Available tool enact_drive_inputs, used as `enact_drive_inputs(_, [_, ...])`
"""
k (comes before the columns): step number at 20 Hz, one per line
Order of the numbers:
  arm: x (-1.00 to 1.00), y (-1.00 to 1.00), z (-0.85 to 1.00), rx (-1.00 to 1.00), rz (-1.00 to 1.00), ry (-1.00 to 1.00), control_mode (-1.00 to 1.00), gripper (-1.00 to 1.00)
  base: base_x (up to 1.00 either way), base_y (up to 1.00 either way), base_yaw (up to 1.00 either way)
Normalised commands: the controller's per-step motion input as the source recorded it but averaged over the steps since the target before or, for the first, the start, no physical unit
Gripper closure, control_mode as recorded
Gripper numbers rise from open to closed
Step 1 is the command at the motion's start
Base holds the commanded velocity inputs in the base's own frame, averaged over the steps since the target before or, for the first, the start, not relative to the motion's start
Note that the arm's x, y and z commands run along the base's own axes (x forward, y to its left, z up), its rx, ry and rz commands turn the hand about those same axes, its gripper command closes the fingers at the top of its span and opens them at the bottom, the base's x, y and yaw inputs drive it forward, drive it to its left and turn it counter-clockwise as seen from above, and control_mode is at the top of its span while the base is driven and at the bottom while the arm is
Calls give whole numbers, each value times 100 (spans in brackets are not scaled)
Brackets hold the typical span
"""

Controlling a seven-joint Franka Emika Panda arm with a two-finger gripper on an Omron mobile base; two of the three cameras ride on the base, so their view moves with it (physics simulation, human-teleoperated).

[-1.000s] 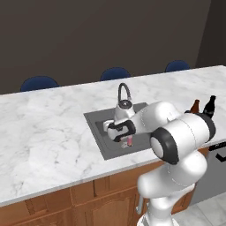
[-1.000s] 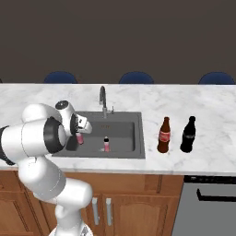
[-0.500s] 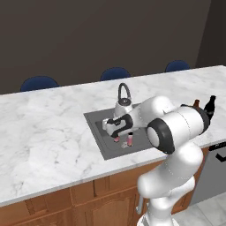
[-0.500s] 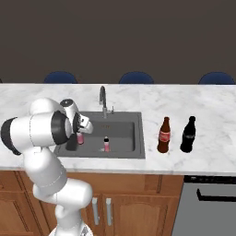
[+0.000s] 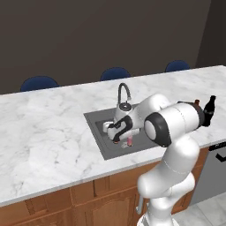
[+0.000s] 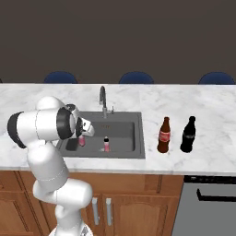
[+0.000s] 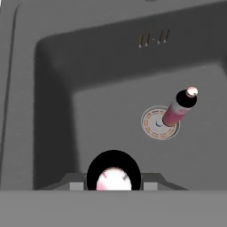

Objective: Place the large bottle from the dining counter next to the other large bottle outside the sink, and place the small bottle from the dining counter next to the other small bottle inside the sink.

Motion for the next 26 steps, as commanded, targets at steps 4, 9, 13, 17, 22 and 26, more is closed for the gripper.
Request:
enact_drive_inputs(4, [16, -6, 0, 0, 0, 0, -100, 100, 0, 0, 0])
enact_drive_inputs(9, [9, -20, 0, 0, 0, 0, -100, 100, 0, 0, 0])
enact_drive_inputs(13, [5, -17, -3, 0, 0, 0, -100, 100, 0, 0, 0])
enact_drive_inputs(17, [5, -3, -21, 0, 0, 0, -100, 100, 0, 0, 0])
enact_drive_inputs(22, [9, 0, -38, 0, 0, 0, -100, 100, 0, 0, 0])
enact_drive_inputs(26, [16, 0, -33, 0, 0, 0, -100, 100, 0, 0, 0])
